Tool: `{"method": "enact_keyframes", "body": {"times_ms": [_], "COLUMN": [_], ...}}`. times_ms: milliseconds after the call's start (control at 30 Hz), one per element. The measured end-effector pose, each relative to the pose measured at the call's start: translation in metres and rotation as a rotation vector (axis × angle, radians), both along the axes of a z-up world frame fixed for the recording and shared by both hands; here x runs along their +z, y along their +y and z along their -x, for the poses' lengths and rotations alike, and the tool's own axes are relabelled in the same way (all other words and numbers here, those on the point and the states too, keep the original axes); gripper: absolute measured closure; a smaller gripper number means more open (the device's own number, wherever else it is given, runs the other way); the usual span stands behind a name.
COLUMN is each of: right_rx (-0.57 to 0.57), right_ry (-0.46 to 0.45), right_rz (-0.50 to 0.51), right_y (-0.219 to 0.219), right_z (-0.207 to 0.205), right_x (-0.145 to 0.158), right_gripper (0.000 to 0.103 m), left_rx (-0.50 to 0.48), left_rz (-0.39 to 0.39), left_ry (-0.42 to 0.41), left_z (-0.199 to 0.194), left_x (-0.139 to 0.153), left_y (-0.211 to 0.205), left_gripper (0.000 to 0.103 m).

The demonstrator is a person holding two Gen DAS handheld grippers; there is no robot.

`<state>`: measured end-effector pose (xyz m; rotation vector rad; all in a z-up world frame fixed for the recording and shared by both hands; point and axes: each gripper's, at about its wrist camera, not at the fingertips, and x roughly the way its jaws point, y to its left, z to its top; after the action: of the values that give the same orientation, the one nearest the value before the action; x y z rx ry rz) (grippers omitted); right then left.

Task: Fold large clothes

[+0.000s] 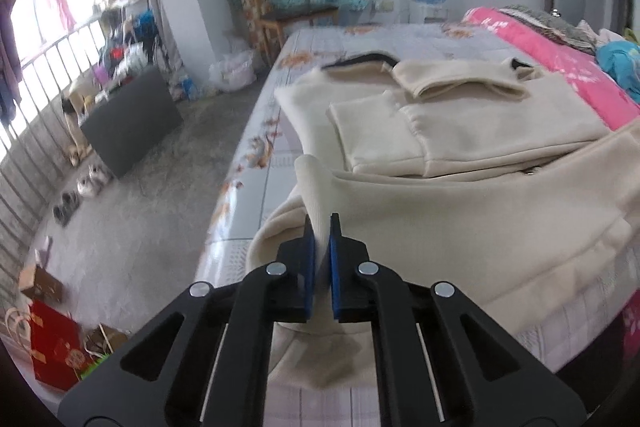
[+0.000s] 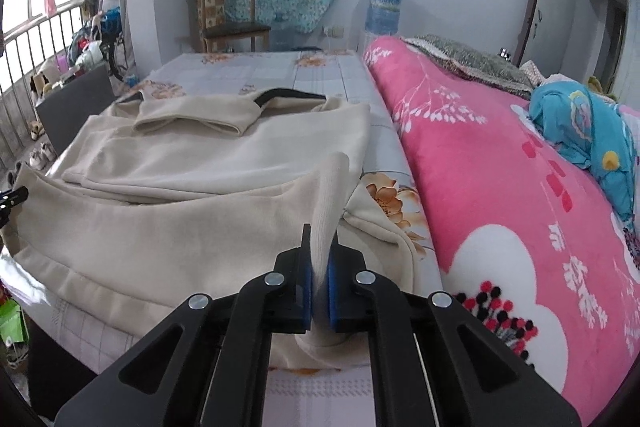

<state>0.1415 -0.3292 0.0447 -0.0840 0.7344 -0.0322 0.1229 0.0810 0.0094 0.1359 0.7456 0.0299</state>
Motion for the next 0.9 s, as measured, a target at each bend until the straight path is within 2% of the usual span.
{"method": "enact_keyframes", "body": {"times_ms": [200, 333, 467, 633, 733, 900], "right_rx": [-0.008, -0.007, -0.003, 0.010, 0.020, 0.043], "right_ry": [-0.073, -0.121, -0.164, -0.196, -0.210, -0.206], "right_rz": [0.015, -0.016, -0.026, -0.030, -0.009, -0.004], "right_y": [0.000, -0.005, -0.009, -0.010, -0.009, -0.006], "right_z": [0.029, 0.036, 0.027, -0.005, -0.034, -0.111], "right_x": [0.019, 0.039, 0.059, 0.079, 0.090, 0.105], "right_gripper": [0.098, 0.097, 0.097, 0.098, 0.098, 0.098], "left_rx": [-0.021, -0.028, -0.048, -0.064, -0.063, -0.061], "left_rz": [0.021, 0.068, 0.065, 0.102, 0.127, 0.129], "left_ry": [-0.118, -0.194, -0.261, -0.297, -0.298, -0.257], "left_z": [0.046, 0.062, 0.063, 0.031, -0.004, -0.091], "left_x": [0.040, 0.067, 0.091, 0.115, 0.124, 0.130], "left_y": [0.002, 0.007, 0.005, 0.012, 0.020, 0.034], "left_gripper": [0.098, 0.098, 0.098, 0.098, 0.098, 0.098]}}
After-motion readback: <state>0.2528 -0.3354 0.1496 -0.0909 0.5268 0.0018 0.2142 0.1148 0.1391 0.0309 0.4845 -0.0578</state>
